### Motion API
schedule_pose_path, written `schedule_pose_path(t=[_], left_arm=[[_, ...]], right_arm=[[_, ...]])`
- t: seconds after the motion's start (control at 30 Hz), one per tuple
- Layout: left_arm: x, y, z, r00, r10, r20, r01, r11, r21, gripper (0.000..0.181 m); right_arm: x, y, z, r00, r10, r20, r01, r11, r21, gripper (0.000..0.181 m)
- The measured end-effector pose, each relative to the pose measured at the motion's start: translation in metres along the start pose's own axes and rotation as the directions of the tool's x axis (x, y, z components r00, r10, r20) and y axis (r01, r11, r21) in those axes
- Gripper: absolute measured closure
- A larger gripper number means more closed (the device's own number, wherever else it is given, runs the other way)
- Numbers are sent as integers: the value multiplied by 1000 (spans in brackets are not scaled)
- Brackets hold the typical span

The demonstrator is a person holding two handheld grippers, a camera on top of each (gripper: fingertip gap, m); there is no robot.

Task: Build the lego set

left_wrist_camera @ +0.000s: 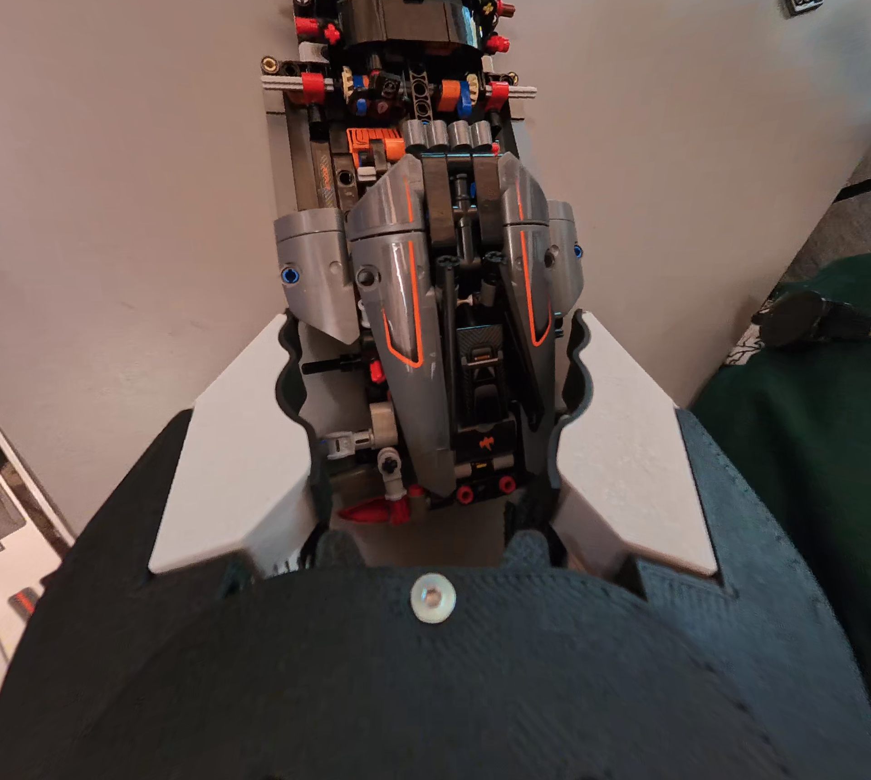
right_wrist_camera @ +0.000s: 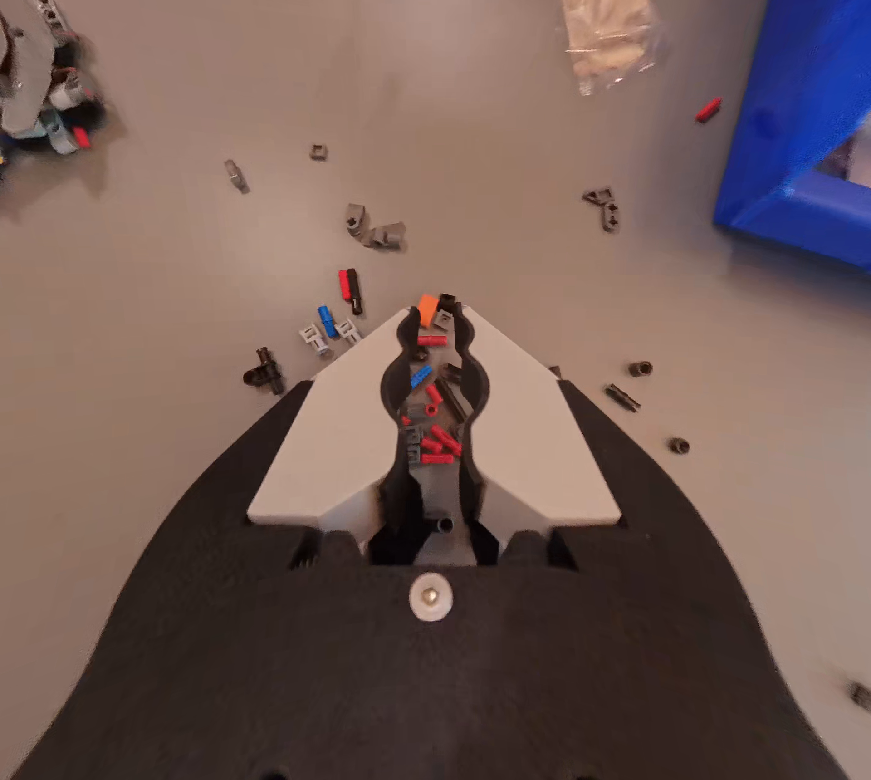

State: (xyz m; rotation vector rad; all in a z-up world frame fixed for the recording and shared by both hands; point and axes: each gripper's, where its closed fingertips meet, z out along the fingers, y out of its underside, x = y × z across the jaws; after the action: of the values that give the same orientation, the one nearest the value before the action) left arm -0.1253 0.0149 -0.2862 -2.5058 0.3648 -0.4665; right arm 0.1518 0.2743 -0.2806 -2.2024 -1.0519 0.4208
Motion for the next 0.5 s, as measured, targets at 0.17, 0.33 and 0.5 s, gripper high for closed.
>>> schedule_pose_path(t=[0.17, 0.33, 0.5], left_arm=[[4, 7, 7, 999, -16, -47, 15, 1000, -27, 76], [4, 4, 4, 997, -18, -72, 16, 1000, -16, 79], [5, 6, 6, 994, -12, -110, 9, 1000, -30, 80]], right_arm=[[-27, 0, 14, 987, -120, 103, 123, 992, -27, 167], [-4, -2, 3, 996, -73, 54, 75, 997, -30, 172], [0, 26, -5, 986, -124, 111, 140, 979, -146, 176]])
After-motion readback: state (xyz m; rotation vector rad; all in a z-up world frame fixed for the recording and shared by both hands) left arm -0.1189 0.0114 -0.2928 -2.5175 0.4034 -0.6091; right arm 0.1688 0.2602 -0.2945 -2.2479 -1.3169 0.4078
